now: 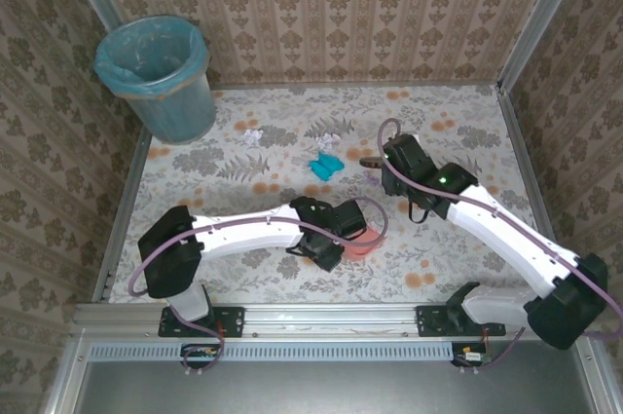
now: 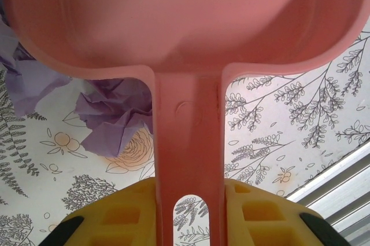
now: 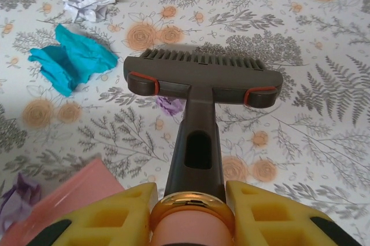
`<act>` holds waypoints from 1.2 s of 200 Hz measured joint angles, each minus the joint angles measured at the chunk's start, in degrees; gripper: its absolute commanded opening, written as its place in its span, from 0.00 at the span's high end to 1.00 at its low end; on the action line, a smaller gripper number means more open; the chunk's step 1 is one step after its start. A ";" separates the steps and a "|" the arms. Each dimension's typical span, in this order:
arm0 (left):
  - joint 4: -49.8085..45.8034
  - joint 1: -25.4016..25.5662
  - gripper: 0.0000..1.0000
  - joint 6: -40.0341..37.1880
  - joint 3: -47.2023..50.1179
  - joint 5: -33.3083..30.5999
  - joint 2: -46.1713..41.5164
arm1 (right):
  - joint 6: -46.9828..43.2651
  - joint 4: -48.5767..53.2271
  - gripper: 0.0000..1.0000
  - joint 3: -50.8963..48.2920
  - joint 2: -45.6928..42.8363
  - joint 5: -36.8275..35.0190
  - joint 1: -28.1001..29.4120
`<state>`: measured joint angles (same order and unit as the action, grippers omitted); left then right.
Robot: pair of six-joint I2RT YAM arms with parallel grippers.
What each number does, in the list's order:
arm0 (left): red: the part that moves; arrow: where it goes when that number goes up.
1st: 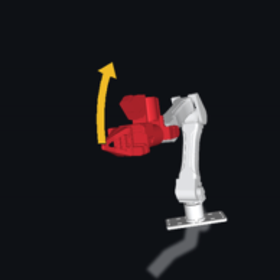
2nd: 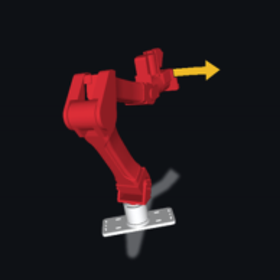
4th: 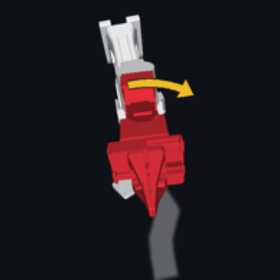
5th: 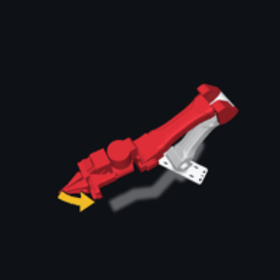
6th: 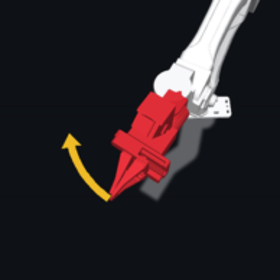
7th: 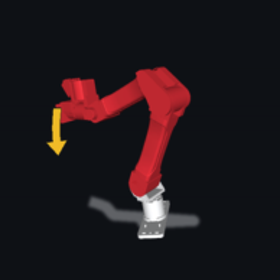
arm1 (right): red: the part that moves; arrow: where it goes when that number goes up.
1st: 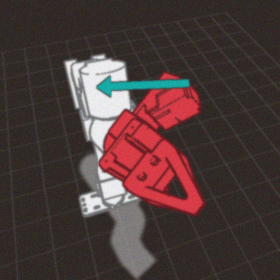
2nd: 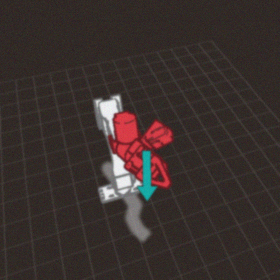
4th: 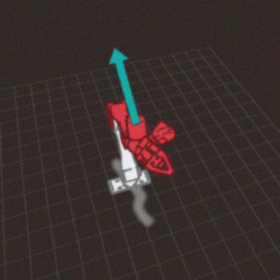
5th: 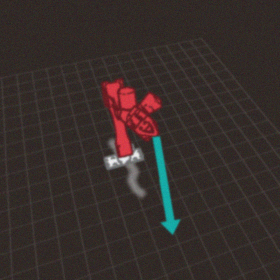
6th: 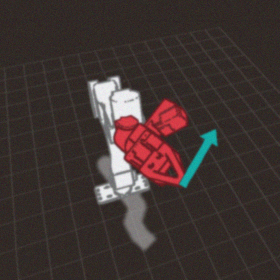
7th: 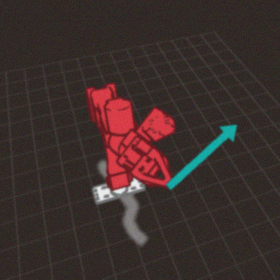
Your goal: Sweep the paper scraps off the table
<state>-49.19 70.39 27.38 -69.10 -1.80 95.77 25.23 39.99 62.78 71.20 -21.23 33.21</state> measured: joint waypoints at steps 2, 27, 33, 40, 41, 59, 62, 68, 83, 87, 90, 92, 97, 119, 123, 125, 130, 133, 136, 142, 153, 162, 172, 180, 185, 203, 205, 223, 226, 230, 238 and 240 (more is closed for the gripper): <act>0.00 0.00 1.00 0.00 -0.07 -0.02 0.04 | 0.00 -0.13 1.00 0.00 0.24 0.17 -0.09; -0.09 -0.11 1.00 0.00 -1.22 -0.26 1.18 | 0.02 0.04 1.00 -1.05 0.13 2.03 -0.44; -0.13 -0.20 1.00 0.00 -1.68 -0.42 1.62 | 0.02 0.35 1.00 -1.62 -0.59 2.49 -0.44; -0.11 -0.31 1.00 0.00 -2.16 -0.57 2.05 | 0.04 1.22 1.00 -2.36 -1.77 3.15 -0.44; -0.11 -0.33 1.00 0.00 -2.21 -0.57 2.08 | 0.02 1.38 1.00 -2.45 -1.90 3.21 -0.44; -0.07 -0.74 1.00 -0.02 -3.17 -0.83 3.06 | 0.09 5.16 1.00 -4.28 -6.36 5.01 -0.42; -0.09 -0.79 1.00 -0.02 -3.28 -0.83 3.17 | 0.11 5.84 1.00 -4.52 -7.26 5.29 -0.42; -0.07 -0.98 1.00 -0.02 -3.48 -0.87 3.32 | 0.24 7.23 1.00 -5.07 -9.20 5.99 -0.31; -0.09 -1.31 1.00 -0.02 -4.09 -0.90 3.76 | 0.48 10.82 1.00 -5.95 -13.92 7.78 -0.02; -0.13 -1.40 1.00 -0.02 -4.24 -0.90 3.91 | 0.52 11.96 1.00 -6.03 -15.19 8.28 0.13; -0.09 -1.46 1.00 -0.02 -4.42 -0.90 4.00 | 0.59 12.72 1.00 -6.05 -16.06 8.68 0.28; -0.09 -1.49 1.00 -0.02 -4.48 -0.90 4.07 | 0.66 13.22 1.00 -6.05 -16.63 8.92 0.42; -0.07 -1.51 1.00 -0.02 -4.72 -0.90 4.31 | 0.72 14.38 1.00 -6.05 -17.92 9.62 0.70; -0.04 -1.77 1.00 -0.02 -5.70 -0.92 5.40 | 1.42 18.08 1.00 -5.99 -21.68 13.00 1.97; -0.04 -1.84 1.00 -0.02 -5.86 -0.90 5.60 | 1.55 18.58 1.00 -5.99 -22.03 13.88 2.14; -0.07 -1.81 1.00 -0.02 -5.95 -0.90 5.73 | 1.57 18.84 1.00 -5.97 -22.14 14.34 2.25; -0.07 -1.86 1.00 -0.02 -6.10 -0.92 5.97 | 1.68 19.30 1.00 -5.92 -22.36 15.23 2.40; -0.04 -1.86 1.00 -0.02 -6.19 -0.92 6.14 | 1.75 19.58 1.00 -5.88 -22.43 15.76 2.51; -0.07 -1.86 1.00 -0.02 -6.29 -0.92 6.23 | 1.75 19.89 1.00 -5.79 -22.43 16.11 2.60; -0.02 -1.86 1.00 -0.02 -6.38 -1.01 6.47 | 1.77 20.39 1.00 -5.57 -22.36 16.83 2.75; -0.02 -1.86 1.00 -0.02 -6.43 -1.05 6.67 | 1.77 21.18 1.00 -5.03 -22.36 16.94 2.84; -0.02 -1.86 1.00 -0.02 -6.43 -1.05 6.67 | 1.90 22.01 1.00 -4.15 -22.51 16.22 2.84; 0.00 -1.86 1.00 -0.02 -6.43 -1.05 6.67 | 2.12 22.64 1.00 -3.28 -23.08 14.43 2.84; 0.00 -1.86 1.00 -0.02 -6.43 -1.03 6.69 | 2.25 22.84 1.00 -2.82 -23.78 12.90 2.84; 0.00 -1.86 1.00 -0.02 -6.43 -1.03 6.67 | 2.40 22.86 1.00 -2.62 -24.26 12.00 2.82; 0.15 -1.86 1.00 -0.02 -6.43 -1.03 6.69 | 2.69 22.86 1.00 -2.40 -25.46 9.01 2.62; 0.17 -1.86 1.00 -0.02 -6.43 -1.03 6.69 | 2.75 22.86 1.00 -2.40 -25.46 8.66 2.60; 0.39 -1.86 1.00 -0.02 -6.43 -1.03 6.67 | 3.10 22.86 1.00 -2.40 -24.35 6.10 2.40; 0.42 -1.86 1.00 -0.02 -6.43 -1.03 6.67 | 3.13 22.86 1.00 -2.43 -23.96 5.75 2.38; 0.44 -1.86 1.00 -0.02 -6.43 -1.03 6.69 | 3.15 22.86 1.00 -2.45 -23.52 5.33 2.29; 0.46 -1.86 1.00 -0.02 -6.43 -1.05 6.69 | 3.23 22.84 1.00 -2.54 -22.36 4.68 2.25; 0.48 -1.86 1.00 -0.02 -6.43 -1.03 6.67 | 3.26 22.84 1.00 -2.56 -22.12 4.63 2.25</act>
<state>-48.71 68.53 27.35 -75.53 -2.83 102.43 28.49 62.83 60.23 49.08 -16.60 35.46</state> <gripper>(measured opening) 0.243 0.310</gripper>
